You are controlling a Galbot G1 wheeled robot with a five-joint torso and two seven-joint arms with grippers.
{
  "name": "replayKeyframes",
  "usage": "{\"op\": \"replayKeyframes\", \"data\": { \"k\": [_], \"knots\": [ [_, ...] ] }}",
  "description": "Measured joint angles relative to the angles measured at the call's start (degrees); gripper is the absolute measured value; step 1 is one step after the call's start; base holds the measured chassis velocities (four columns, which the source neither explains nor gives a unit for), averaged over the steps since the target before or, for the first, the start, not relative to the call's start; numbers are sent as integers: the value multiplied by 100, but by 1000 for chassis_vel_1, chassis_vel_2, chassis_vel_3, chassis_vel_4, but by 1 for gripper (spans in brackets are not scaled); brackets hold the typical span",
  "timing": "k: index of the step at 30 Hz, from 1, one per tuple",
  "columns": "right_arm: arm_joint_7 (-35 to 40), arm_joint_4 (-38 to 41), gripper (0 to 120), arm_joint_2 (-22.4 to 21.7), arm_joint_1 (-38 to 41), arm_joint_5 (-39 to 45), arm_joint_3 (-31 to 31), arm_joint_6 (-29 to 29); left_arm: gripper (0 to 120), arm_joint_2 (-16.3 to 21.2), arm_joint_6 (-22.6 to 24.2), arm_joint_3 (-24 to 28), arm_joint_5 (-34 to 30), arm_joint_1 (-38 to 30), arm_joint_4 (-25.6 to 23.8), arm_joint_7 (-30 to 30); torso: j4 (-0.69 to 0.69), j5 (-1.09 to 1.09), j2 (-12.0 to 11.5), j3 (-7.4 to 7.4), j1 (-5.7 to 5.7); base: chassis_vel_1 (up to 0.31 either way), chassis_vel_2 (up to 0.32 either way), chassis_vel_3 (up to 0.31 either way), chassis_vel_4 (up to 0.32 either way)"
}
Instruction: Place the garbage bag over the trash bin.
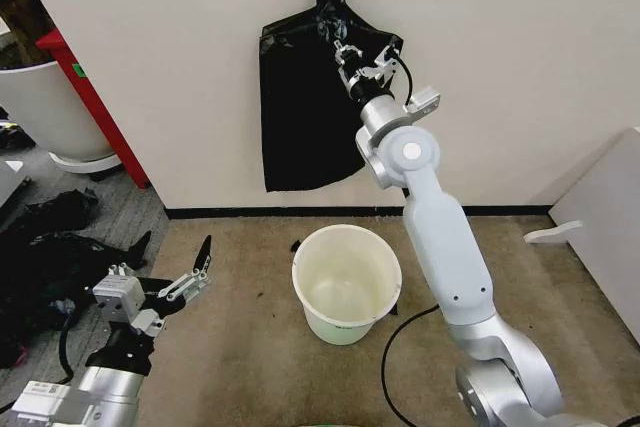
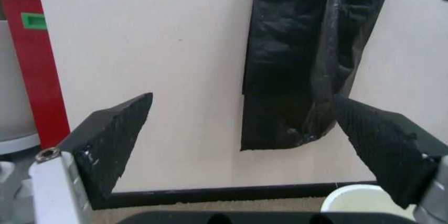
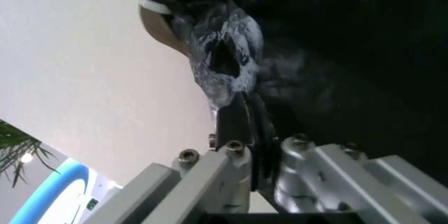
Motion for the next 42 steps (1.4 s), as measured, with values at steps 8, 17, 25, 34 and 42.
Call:
{"op": "replayKeyframes", "data": {
  "k": [8, 17, 25, 34, 42],
  "knots": [
    [4, 37, 0, -10, -9, 3, -19, 9, 100, -3, -13, 3, 5, -20, 0, 24, 0, 0, 0, 0, 0, 0, 0, 0, 0],
    [24, 68, 0, 3, -41, -12, -71, 33, 100, -20, -40, -19, 0, -6, 0, 66, 1, 0, 0, 0, 0, 0, 0, 0, 0],
    [69, 345, 0, -179, -453, -13, -131, 59, 100, -5, -43, -8, -8, -27, 0, 83, 0, 0, 0, 0, 0, 0, 0, 0, 0],
    [79, 701, 0, -418, -966, -30, -238, 107, 100, -2, -42, -8, -16, -36, 0, 116, 0, 0, 0, 0, 0, 0, 0, 0, 0],
    [76, 1101, 0, -674, -1569, -73, -286, 128, 100, -10, -67, -18, -19, -51, 0, 154, 0, 0, 0, 0, 0, 0, 0, 0, 0]
  ]
}}
